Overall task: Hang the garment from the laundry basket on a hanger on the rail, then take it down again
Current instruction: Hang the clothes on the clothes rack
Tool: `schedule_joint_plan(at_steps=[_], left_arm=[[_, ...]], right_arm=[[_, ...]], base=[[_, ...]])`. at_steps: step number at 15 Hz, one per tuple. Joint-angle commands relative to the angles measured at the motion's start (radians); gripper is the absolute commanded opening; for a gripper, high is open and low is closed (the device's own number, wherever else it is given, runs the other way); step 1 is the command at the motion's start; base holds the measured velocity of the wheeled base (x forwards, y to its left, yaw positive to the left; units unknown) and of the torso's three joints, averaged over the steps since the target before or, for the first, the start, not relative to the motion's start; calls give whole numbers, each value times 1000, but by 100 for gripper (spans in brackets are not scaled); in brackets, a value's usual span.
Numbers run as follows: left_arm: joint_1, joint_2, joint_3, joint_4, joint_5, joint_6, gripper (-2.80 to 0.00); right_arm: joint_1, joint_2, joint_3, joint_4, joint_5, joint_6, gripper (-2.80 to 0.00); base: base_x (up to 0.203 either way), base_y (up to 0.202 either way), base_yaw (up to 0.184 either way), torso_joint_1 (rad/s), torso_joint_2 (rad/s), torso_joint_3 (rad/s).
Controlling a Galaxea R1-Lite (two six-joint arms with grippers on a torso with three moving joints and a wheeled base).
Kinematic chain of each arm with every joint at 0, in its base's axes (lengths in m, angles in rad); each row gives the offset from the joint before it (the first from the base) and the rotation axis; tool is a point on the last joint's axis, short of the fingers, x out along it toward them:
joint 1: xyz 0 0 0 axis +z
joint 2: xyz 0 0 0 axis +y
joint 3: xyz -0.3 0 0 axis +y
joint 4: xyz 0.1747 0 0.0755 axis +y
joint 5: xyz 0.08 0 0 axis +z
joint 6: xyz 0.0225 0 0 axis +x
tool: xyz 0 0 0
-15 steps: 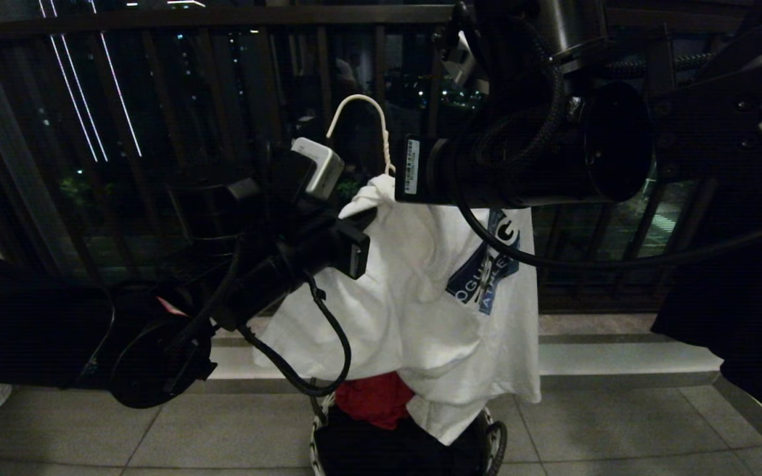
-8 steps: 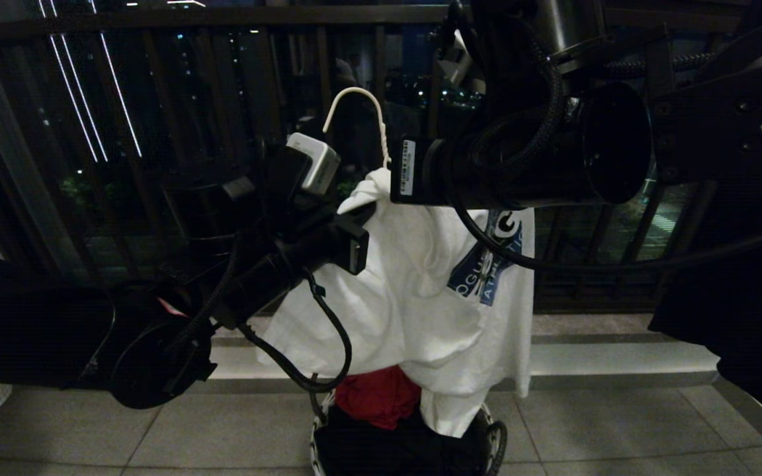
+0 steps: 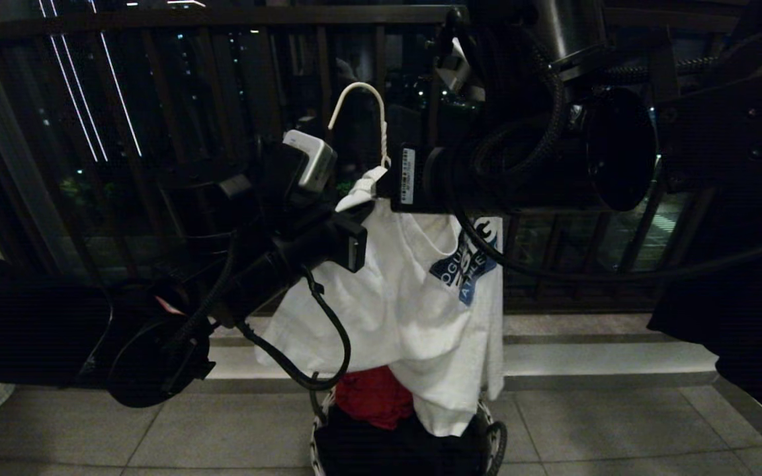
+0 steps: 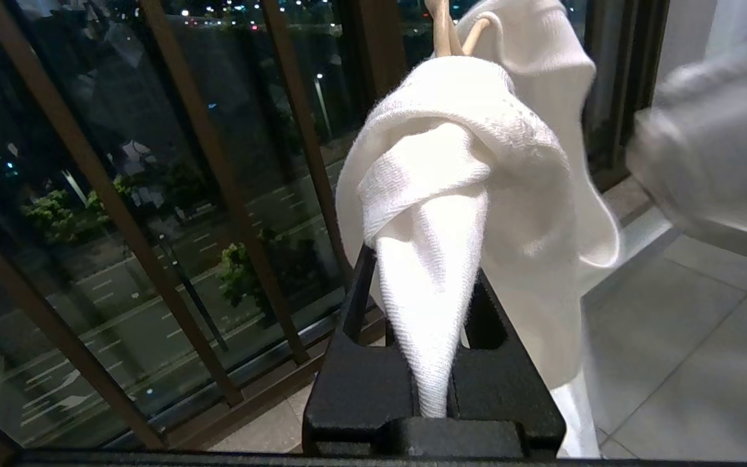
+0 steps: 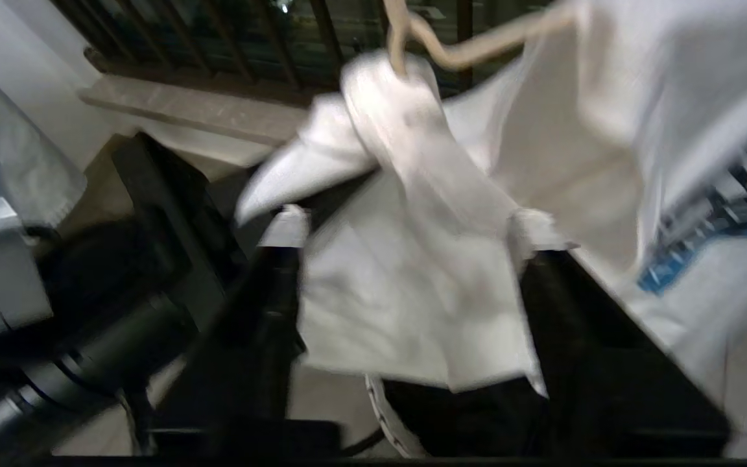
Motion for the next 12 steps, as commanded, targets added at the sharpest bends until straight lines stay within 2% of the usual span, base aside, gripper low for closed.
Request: schedule_joint_plan(at_steps=[1,3,4,5,8,12], left_arm=[[1,-1,-1,-6,-1,1,-280],[3,-3,-1,-6,-1,0,-280],[3,-3,-1,-6,-1,0,-280],[3,-1,-1,-6,-1,0,-280],[4,-1,-1,-6,-1,0,-280],[5,-3,-1,-6,-1,0,-280]], right_arm=[[-2,-56,59,4,-6,2,0],[-10,-104,138,2,-52,1,0],[-17,-132,176,1,-84,-2,-31],[-29,-160,205,-1,-95,-5,-280],[-99,-189,220,0,-103,-7,-280],[-136,-175,221,-4,-105,-13,-280]], base=[[0,0,0,0,0,0],[0,0,0,0,0,0],[0,0,0,0,0,0],[0,0,0,0,0,0],[0,0,0,0,0,0],[0,0,0,0,0,0]])
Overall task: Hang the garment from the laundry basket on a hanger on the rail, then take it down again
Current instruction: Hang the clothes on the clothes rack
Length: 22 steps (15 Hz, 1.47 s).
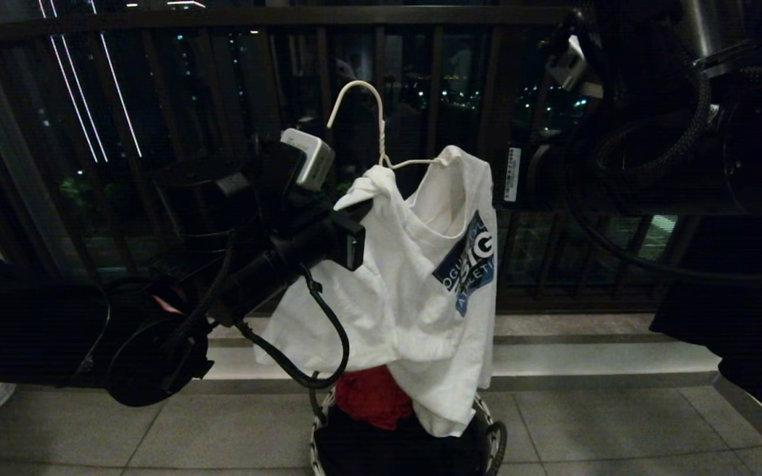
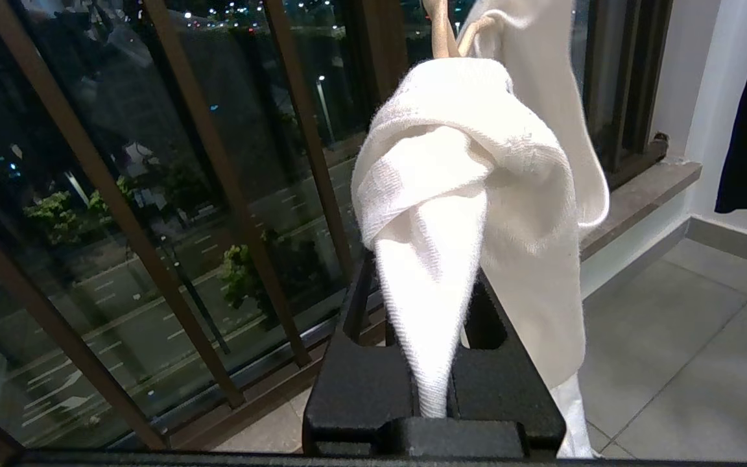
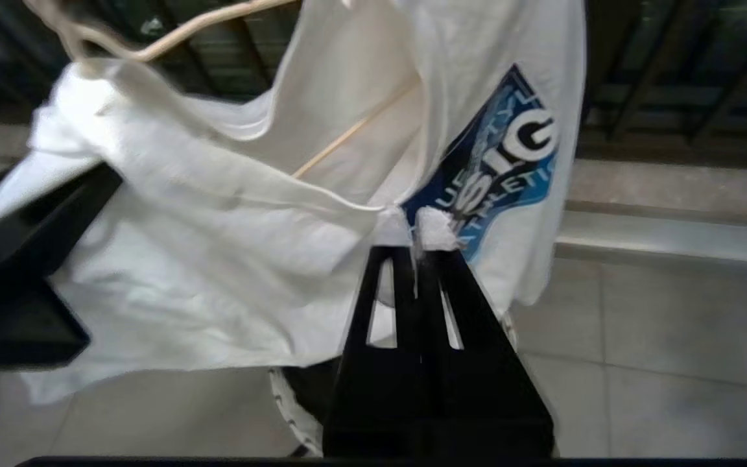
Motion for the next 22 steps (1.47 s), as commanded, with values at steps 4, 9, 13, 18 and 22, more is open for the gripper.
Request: schedule_joint_plan(at_steps=[4,9,13,18,22], left_arm=[[0,-1,0,-5,1,1,-280],[5,-6,-2,-5,0,1,-280],[6,-8,-2,-5,-1,1,-280],[6,-8,0,-5,-1,1,-280],[6,-14,-2,-5,-1,-10,-280]], right_arm=[[-59,77,-3,-52,-1,-67,-280],[-68,96,-5,-78,-1,-91,-280],[-94,95,-13,-80,0,-94,-280],[-110,137,-116,-79,90,-105,0],[-143,221,-200,-76,160,-135,0]], base=[[0,0,0,0,0,0],[0,0,0,0,0,0],[0,0,0,0,0,0],[0,0,0,0,0,0],[0,0,0,0,0,0]])
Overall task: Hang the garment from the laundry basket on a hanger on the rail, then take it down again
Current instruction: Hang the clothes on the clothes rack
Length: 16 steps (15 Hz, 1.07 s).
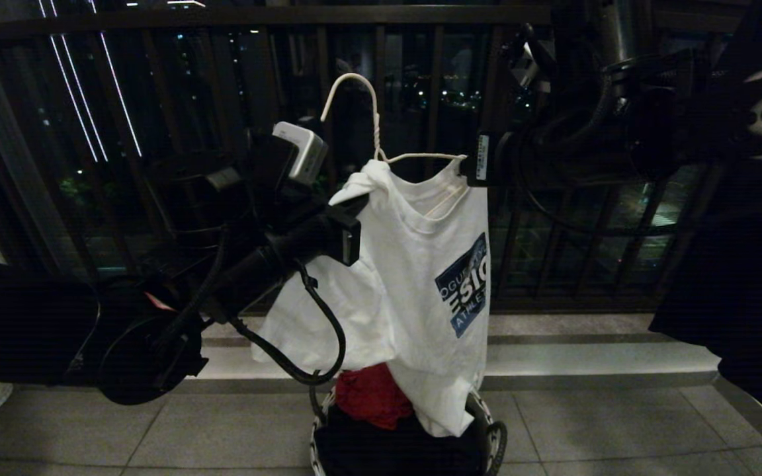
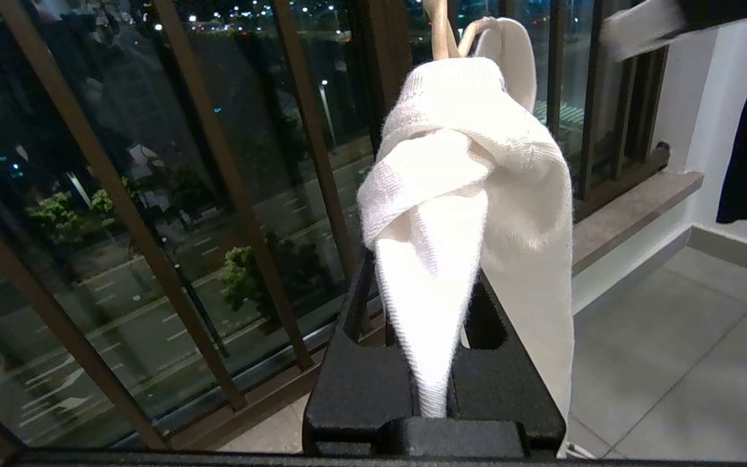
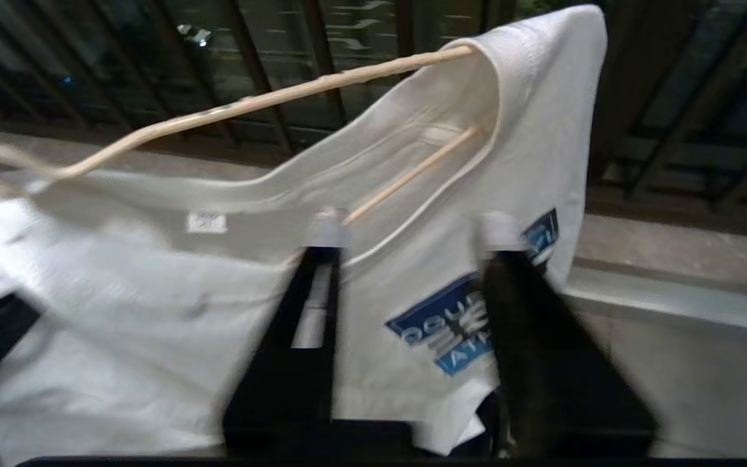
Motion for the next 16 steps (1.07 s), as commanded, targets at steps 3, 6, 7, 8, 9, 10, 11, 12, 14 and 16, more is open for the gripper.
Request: schedule_joint_plan(at_steps=[3,6,7,8,9,10,11,12,14,16], left_arm=[[0,-8,-1,-6,-1,-1,-280],[1,-9,-1,-6,-1,-3,-280],[1,-9,-1,-6,-1,-3,-280],[1,-9,-1,-6,-1,-3,-280],[3,-9,-1,-6,-1,-3,-280],[3,-9,-1,-6,-1,-3,-280],[3,-9,-1,-6,-1,-3,-280],[3,-9,-1,-6,-1,-3,-280],[3,-10,-1,-6,-1,-3,-280],[3,-9,-1,-6,-1,-3,-280]], right_arm=[[-58,102,-83,-2,0,-66,0],[-82,142,-85,-81,-40,-121,0],[-91,156,-83,-112,-55,-141,0],[-95,163,-83,-122,-57,-148,0],[-101,172,-84,-125,-58,-150,0],[-105,173,-84,-132,-58,-151,0],[-112,176,-83,-152,-58,-151,0],[-115,185,-84,-169,-58,-152,0],[-128,188,-84,-183,-58,-161,0],[-137,189,-83,-205,-59,-166,0]], base=[[0,0,0,0,0,0],[0,0,0,0,0,0],[0,0,0,0,0,0],[0,0,0,0,0,0],[0,0,0,0,0,0],[0,0,0,0,0,0],[0,0,0,0,0,0],[0,0,0,0,0,0],[0,0,0,0,0,0],[0,0,0,0,0,0]])
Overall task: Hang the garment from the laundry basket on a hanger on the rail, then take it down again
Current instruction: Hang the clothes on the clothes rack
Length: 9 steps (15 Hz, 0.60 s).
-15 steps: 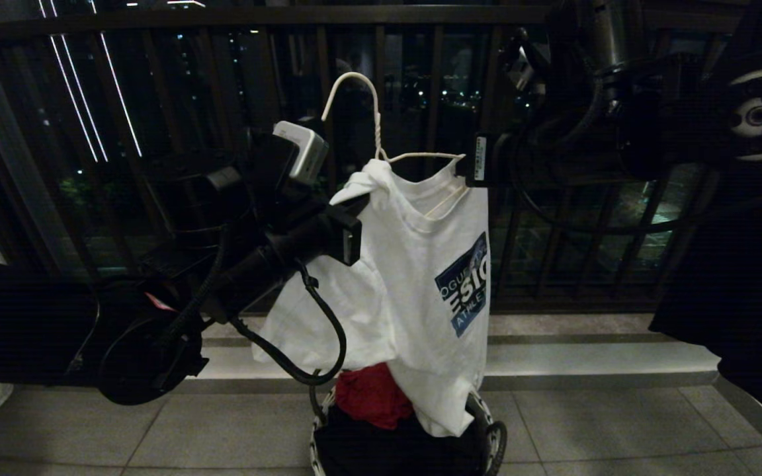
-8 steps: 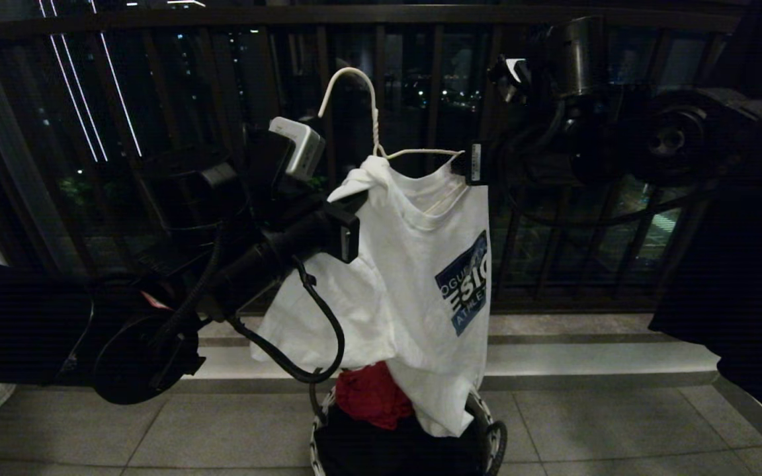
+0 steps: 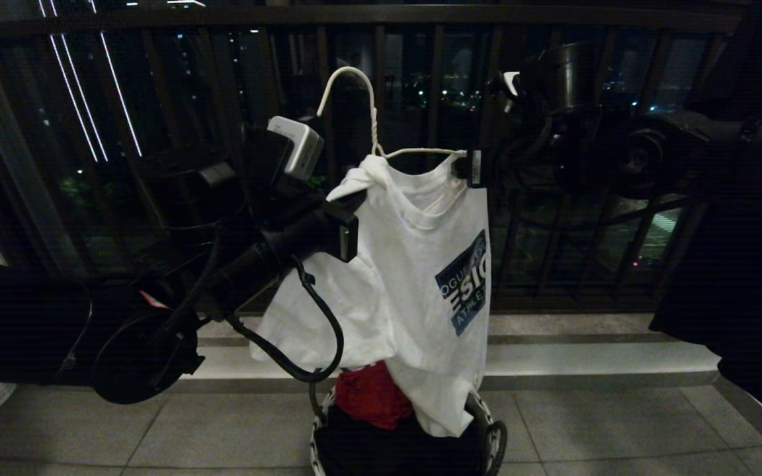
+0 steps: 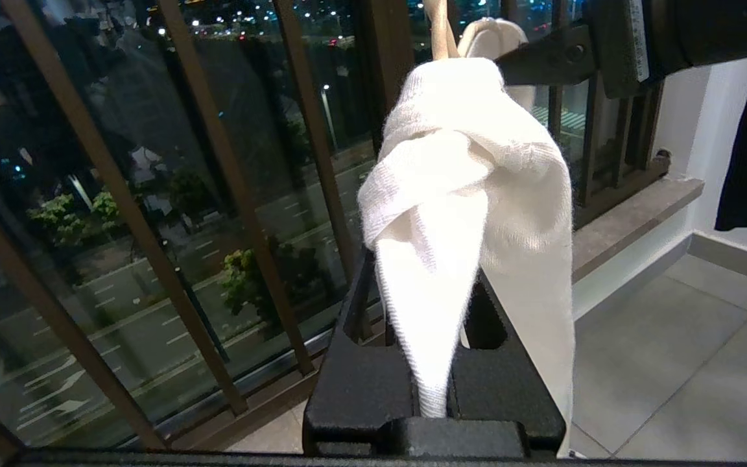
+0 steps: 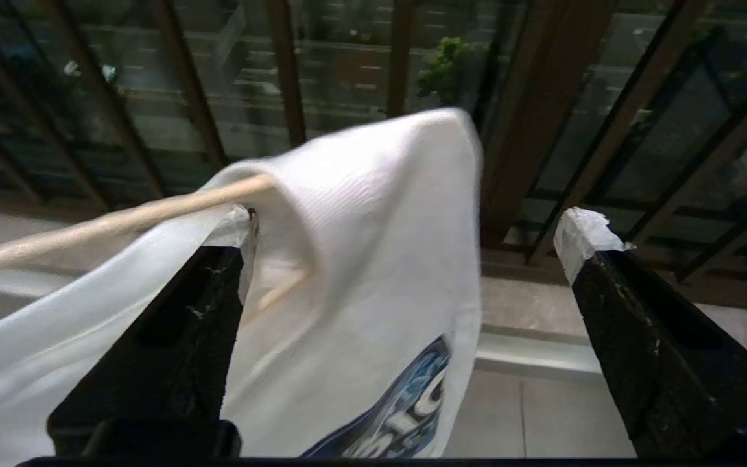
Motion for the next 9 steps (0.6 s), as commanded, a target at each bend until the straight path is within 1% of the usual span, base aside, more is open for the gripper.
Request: schedule_joint_plan(at_steps=[1,3,4,9], left_arm=[[0,0,0,-6,0,1,-280],[0,0,0,-6,0,1,-280],[0,0,0,-6,0,1,-280],[0,0,0,-6,0,1,-280]], right_arm=[[-8,4,0,-5,-2,-2,0],[-14,4,2,-9,-2,-5,0],[-16,4,3,-8,-2,-5,-280],[-16,4,3,-10,-2,-5,-280]], base=[[0,0,0,0,0,0],[0,0,0,0,0,0],[0,0,0,0,0,0],[0,0,0,0,0,0]])
